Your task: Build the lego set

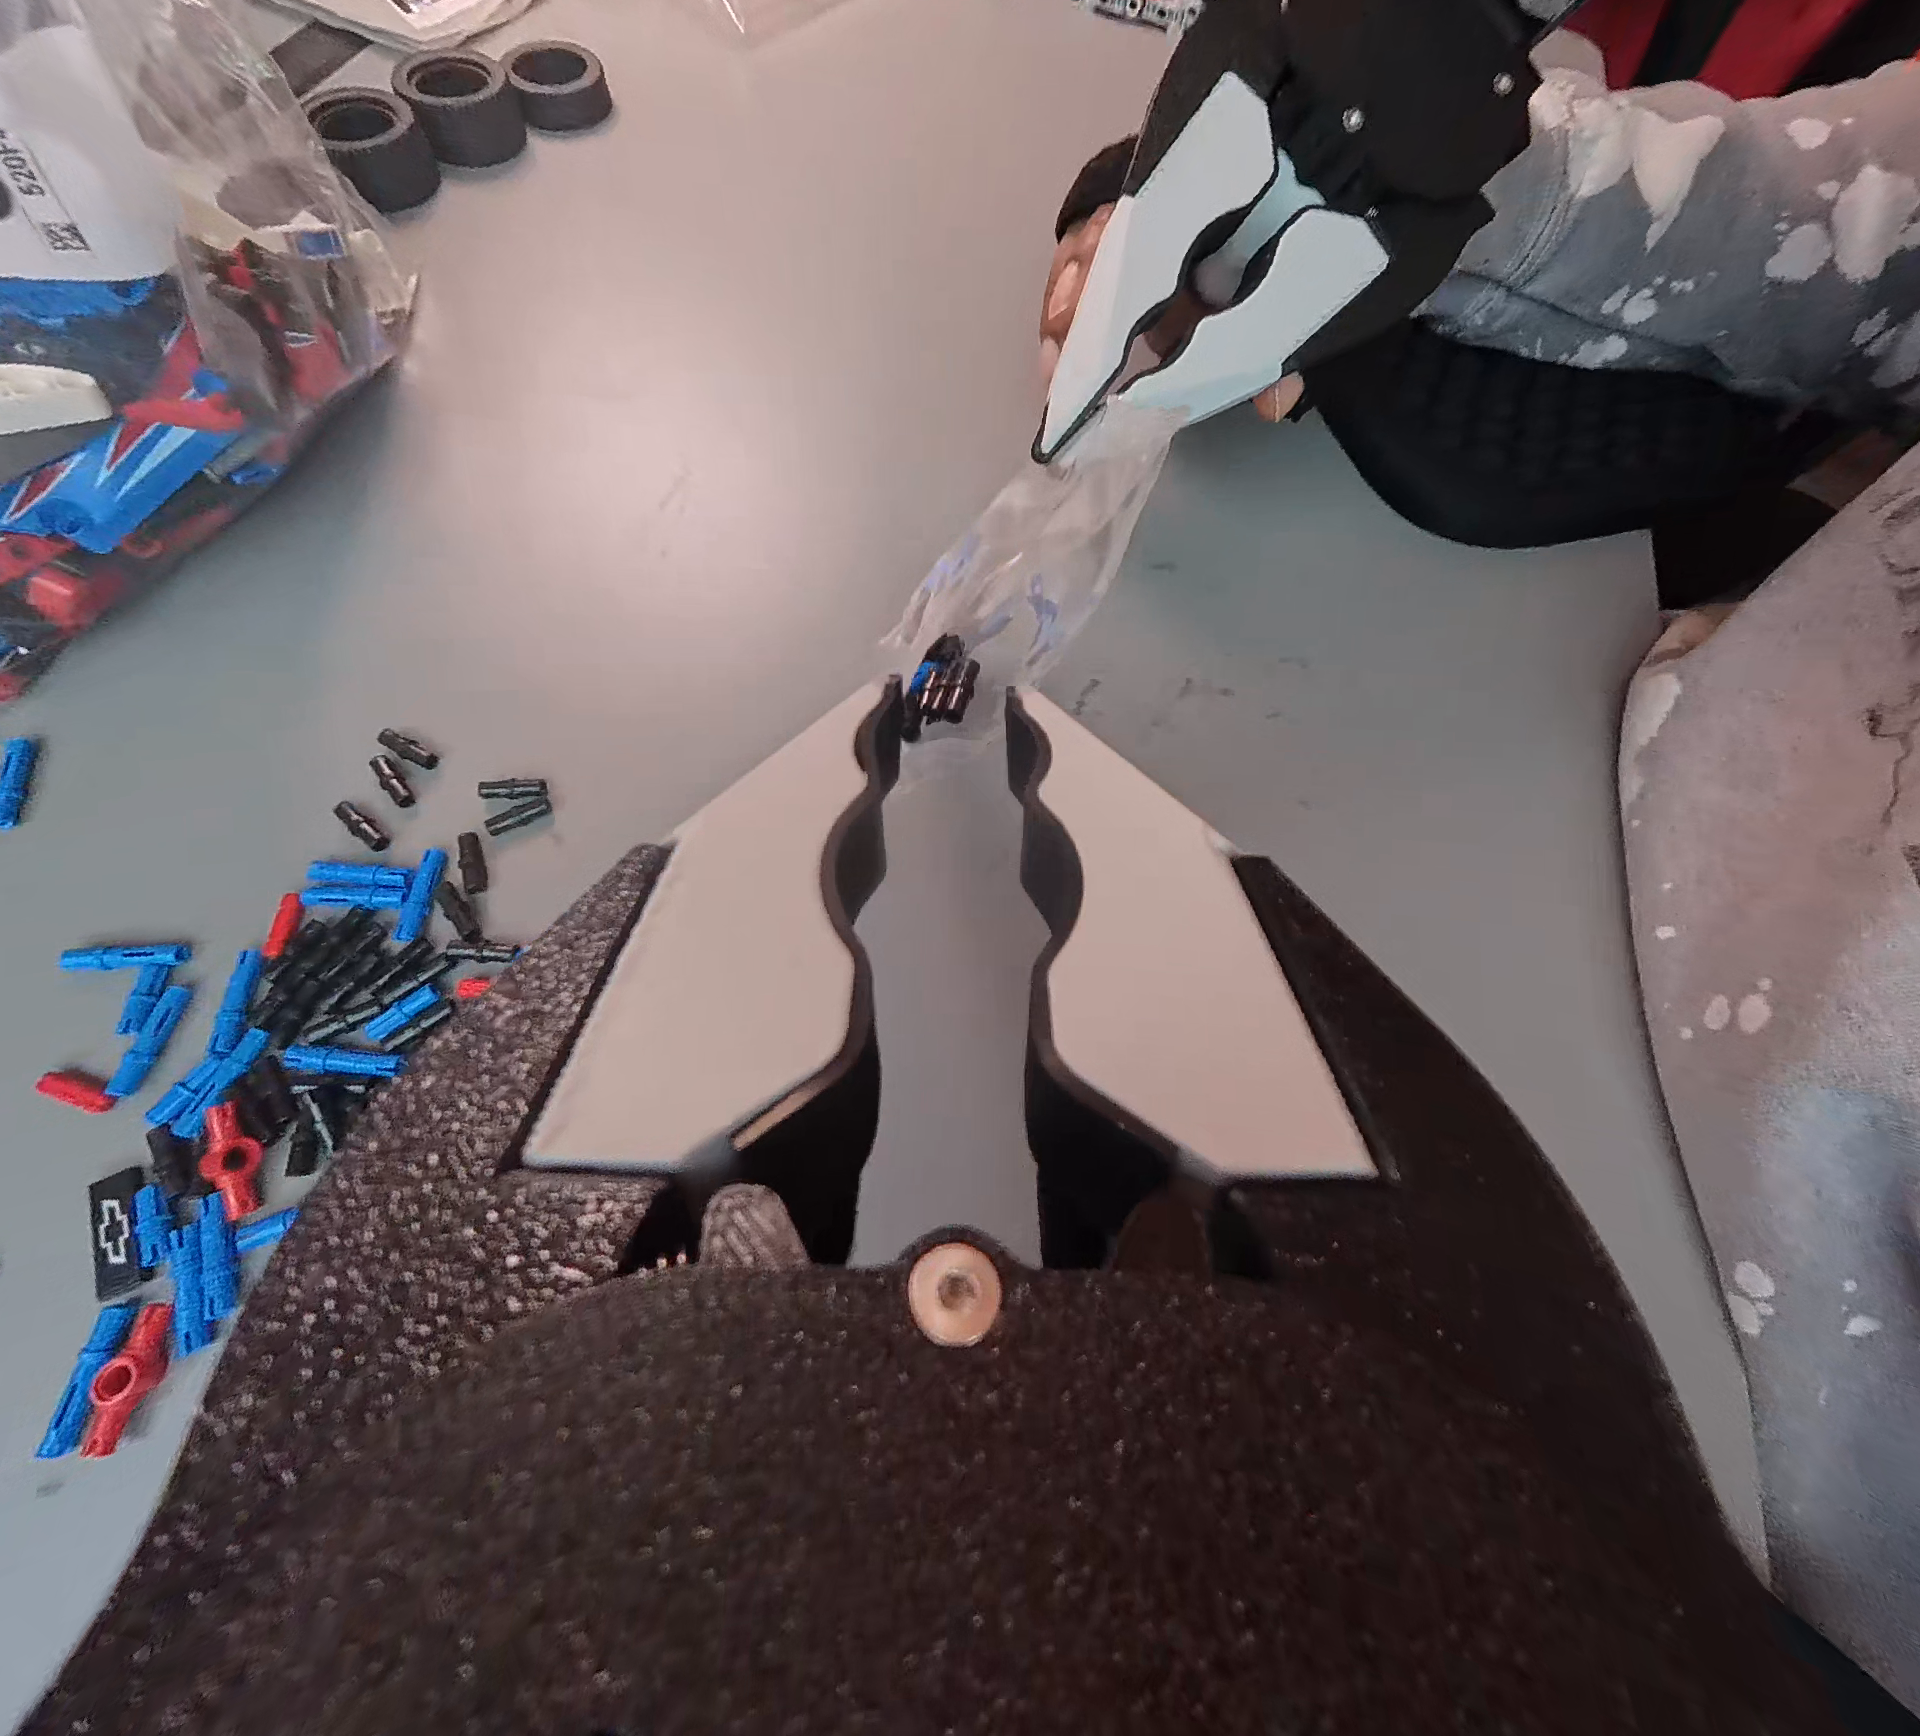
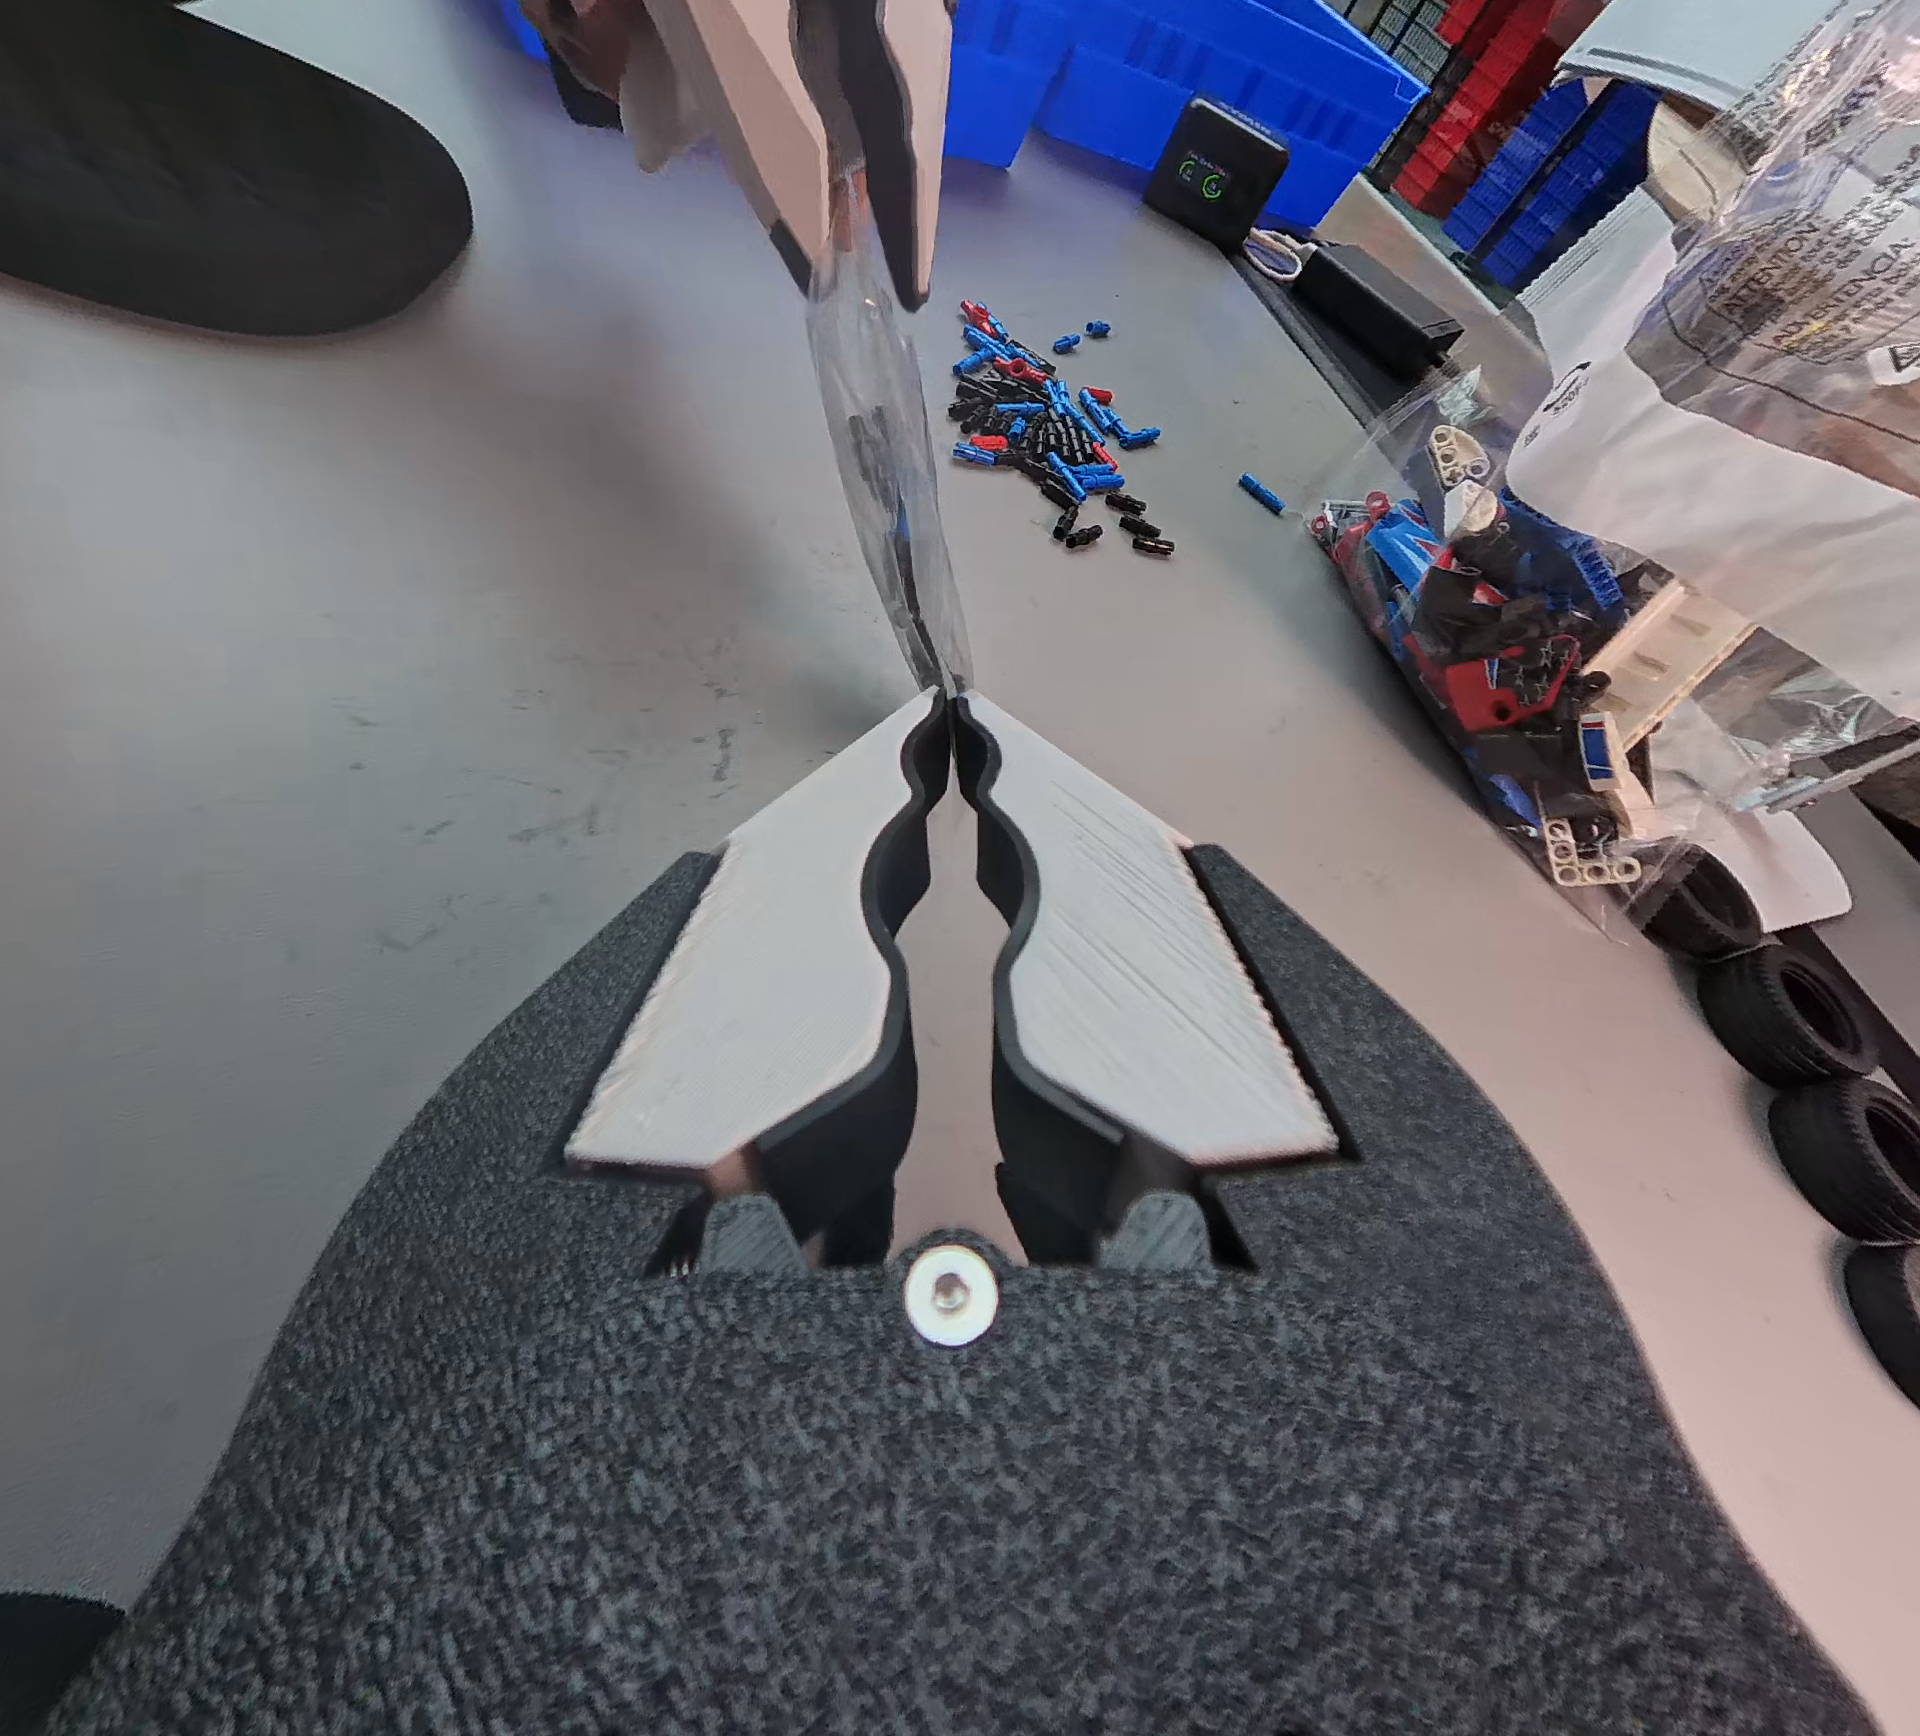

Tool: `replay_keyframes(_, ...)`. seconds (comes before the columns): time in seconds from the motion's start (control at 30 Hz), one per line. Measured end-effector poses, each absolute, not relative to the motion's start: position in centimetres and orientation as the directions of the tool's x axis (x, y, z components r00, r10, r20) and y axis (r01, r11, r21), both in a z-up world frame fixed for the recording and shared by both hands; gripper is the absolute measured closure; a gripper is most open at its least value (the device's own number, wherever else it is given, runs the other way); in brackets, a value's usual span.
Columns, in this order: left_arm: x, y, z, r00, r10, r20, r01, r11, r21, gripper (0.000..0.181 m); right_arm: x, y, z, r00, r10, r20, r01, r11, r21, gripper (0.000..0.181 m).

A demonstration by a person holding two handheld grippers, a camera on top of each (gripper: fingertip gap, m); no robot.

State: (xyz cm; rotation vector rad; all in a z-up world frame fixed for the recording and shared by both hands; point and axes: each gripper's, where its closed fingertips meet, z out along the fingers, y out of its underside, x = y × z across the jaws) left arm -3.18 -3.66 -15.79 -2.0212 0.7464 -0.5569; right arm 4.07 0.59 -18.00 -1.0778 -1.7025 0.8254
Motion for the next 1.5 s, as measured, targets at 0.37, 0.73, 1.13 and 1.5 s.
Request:
replay_keyframes(0.37, -2.1, -4.5, -16.3, 0.610, -0.775, 0.165, -0.218, -0.365, -0.905, 0.168, 3.7, -1.2, -14.5, -0.237, 0.968, 0.085, 0.147, 0.122, -0.982, 0.181)
replay_keyframes(0.73, -2.6, -4.6, -17.2, 0.656, -0.733, 0.178, -0.216, -0.409, -0.886, 0.176, 2.7, -1.5, -19.5, -0.292, 0.953, 0.086, 0.437, 0.213, -0.874, 0.155)
replay_keyframes(1.13, -2.2, -5.6, -16.8, 0.607, -0.781, 0.147, -0.250, -0.363, -0.898, 0.176, 2.0, -2.7, -18.2, -0.433, 0.901, -0.010, 0.383, 0.174, -0.907, 0.179)
replay_keyframes(1.5, -2.3, -6.0, -17.1, 0.609, -0.781, 0.138, -0.263, -0.363, -0.894, 0.175, 2.9, -3.5, -19.7, -0.460, 0.887, 0.039, 0.418, 0.256, -0.872, 0.180)
